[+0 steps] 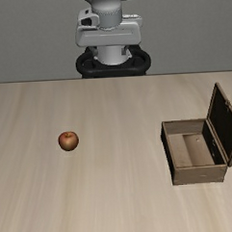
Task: Pick up the apple and place it in the box
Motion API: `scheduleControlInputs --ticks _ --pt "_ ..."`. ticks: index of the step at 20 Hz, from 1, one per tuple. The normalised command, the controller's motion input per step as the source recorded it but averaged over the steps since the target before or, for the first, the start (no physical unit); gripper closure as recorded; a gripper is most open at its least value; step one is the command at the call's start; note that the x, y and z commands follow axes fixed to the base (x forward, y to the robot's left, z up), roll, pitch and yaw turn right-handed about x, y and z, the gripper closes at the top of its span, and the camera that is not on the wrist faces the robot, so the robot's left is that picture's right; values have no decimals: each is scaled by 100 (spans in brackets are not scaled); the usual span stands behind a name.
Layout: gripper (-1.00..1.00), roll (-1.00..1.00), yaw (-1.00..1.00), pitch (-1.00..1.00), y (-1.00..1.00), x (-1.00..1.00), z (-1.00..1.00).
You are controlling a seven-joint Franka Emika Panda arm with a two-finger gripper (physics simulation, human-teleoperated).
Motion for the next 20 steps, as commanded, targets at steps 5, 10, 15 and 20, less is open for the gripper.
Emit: scheduleControlInputs --ticks 5,10,15,20 --pt "-100 0 0 0 -100 0 0" --pt "-100 0 0 0 -100 0 0" --pt "-100 0 0 0 -80 20 0" --pt "-100 0 0 0 0 100 0"
